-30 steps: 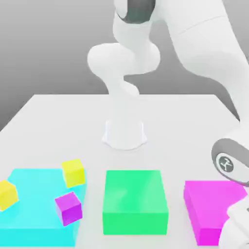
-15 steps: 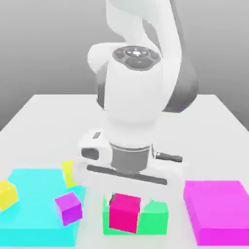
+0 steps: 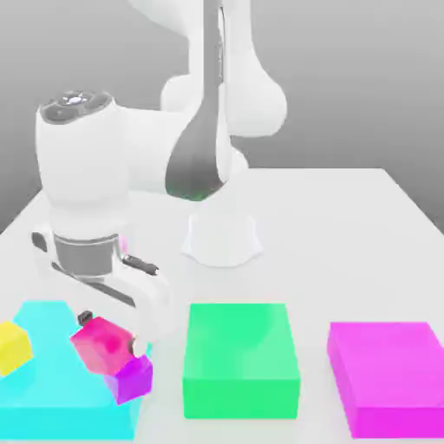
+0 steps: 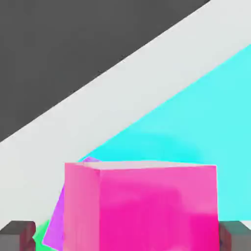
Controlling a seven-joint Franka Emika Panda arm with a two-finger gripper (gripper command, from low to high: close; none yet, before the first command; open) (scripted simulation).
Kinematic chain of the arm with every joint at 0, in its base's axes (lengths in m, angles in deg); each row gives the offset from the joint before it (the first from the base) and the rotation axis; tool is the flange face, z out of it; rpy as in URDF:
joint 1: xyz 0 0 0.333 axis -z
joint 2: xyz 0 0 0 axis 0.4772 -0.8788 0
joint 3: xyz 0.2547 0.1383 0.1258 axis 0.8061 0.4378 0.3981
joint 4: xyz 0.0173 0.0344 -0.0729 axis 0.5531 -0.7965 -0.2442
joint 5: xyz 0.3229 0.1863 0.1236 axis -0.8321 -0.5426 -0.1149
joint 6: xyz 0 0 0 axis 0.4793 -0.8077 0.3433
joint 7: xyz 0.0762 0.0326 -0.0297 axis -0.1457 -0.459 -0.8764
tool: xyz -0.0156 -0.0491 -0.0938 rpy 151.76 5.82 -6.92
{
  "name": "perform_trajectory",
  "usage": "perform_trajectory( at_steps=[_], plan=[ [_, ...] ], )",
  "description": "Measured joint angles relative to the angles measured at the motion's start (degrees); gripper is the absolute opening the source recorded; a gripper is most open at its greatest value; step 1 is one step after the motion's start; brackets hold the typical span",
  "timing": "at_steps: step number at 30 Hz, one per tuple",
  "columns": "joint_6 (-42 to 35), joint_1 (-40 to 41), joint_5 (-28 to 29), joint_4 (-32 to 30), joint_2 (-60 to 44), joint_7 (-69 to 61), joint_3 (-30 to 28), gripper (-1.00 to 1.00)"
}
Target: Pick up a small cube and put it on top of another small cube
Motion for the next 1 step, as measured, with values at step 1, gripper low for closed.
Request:
perform_trajectory(
  at_steps=[1],
  plan=[
    [-2.2,-0.2,-0.3,0.4,1.9,-0.2,0.0,1.0]
  ],
)
